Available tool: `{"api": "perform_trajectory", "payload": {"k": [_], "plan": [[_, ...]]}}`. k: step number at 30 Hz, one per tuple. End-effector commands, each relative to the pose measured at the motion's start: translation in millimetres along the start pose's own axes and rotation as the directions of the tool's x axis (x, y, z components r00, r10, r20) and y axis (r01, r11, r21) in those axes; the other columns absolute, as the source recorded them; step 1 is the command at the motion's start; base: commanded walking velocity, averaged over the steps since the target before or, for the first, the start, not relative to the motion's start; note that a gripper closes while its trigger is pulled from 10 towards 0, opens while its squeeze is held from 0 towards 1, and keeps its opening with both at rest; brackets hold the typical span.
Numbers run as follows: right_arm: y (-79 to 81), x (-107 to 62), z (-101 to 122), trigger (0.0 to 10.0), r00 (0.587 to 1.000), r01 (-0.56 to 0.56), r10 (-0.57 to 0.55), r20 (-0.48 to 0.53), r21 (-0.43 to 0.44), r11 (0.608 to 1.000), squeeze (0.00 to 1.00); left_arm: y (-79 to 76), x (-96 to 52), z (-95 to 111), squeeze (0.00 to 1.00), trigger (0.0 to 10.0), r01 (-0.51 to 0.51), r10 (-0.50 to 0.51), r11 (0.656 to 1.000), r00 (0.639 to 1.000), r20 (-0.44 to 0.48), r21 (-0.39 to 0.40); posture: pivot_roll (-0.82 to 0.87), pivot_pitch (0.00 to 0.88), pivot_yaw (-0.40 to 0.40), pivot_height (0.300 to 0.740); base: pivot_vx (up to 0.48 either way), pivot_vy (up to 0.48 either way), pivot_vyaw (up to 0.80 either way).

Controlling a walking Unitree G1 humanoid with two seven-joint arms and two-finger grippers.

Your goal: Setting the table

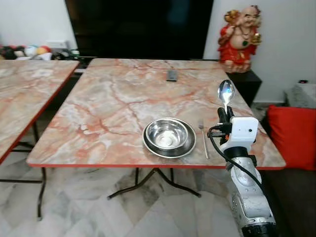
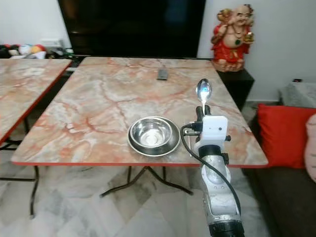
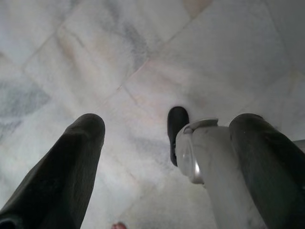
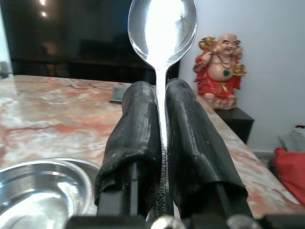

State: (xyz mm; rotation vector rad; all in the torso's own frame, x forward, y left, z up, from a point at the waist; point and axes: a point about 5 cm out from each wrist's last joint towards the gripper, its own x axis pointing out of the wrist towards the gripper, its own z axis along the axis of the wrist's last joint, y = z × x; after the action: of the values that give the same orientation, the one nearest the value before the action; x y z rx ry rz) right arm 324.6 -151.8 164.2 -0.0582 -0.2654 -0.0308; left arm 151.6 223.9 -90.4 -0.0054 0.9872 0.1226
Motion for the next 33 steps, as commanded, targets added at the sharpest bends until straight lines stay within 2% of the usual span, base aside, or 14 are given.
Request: {"api": "perform_trajectory", "payload": {"k": [1,15,33], "plan": [[0.5,1.7,2.2,10.0,1.0,0.002,-0.002,0.007,0.007,1.0,0.0,3.4,-0.7,-2.6,0.0,10.0,-0.013,0.013,1.0,1.0,-0.012,-0.008,0.0,0.0,-0.001,0.74,0.0,0.0,0.0],[1.6,1.9,1.6,10.0,1.0,0.009,-0.009,0.003,0.01,1.0,0.0,3.2,-0.9,-3.0,0.0,10.0,-0.013,0.013,1.0,1.0,-0.011,-0.002,0.0,0.0,0.004,0.74,0.0,0.0,0.0],[0.2,7.9,2.8,10.0,1.0,0.019,-0.019,0.005,-0.002,1.0,0.0,2.8,-0.9,-3.3,0.0,10.0,-0.006,0.006,1.0,1.0,-0.014,0.003,-0.01,0.0,0.0,0.74,0.288,0.0,0.0]]}}
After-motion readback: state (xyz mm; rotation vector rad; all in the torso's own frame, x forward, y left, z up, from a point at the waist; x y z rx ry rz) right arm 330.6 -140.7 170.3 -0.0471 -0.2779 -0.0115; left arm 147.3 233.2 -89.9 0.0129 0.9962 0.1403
